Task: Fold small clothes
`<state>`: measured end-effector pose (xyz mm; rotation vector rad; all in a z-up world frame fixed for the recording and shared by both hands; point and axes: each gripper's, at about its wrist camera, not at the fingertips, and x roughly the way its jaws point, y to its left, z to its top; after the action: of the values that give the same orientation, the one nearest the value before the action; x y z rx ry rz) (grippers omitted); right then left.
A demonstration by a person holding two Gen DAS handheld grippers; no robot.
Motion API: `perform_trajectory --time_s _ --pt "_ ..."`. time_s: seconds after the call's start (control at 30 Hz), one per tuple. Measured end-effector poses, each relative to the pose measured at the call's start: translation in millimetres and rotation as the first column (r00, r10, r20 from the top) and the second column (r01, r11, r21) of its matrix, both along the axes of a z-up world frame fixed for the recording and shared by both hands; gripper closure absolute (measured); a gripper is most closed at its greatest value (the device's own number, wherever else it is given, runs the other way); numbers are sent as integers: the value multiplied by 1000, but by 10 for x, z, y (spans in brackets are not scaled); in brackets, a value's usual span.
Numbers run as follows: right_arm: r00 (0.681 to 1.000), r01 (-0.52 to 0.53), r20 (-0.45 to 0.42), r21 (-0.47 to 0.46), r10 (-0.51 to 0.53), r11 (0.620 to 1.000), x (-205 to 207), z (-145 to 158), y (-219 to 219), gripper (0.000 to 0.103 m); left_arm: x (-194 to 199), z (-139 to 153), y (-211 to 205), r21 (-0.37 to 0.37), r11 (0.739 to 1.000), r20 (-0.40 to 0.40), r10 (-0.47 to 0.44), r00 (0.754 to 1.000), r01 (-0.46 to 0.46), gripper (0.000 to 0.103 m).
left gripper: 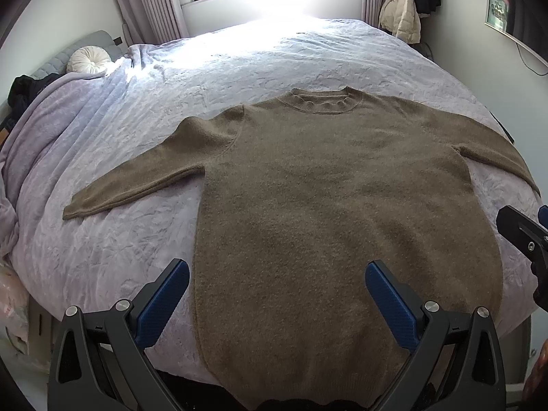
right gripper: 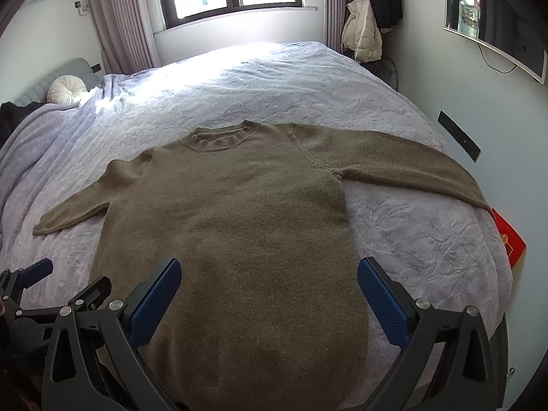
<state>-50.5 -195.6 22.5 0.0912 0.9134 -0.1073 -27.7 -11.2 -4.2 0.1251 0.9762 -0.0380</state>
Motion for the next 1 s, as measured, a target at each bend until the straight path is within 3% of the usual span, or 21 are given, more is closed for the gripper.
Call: perform_trajectory --time_s 0.6,1.0 --pt "999 -20 33 43 19 999 -21 54 -13 1 27 -22 94 -5 1000 -6 25 1000 -25 0" --pt "1000 12 -1 56 -12 998 5 -2 -40 1 33 -33 155 -12 999 -9 36 999 -36 0"
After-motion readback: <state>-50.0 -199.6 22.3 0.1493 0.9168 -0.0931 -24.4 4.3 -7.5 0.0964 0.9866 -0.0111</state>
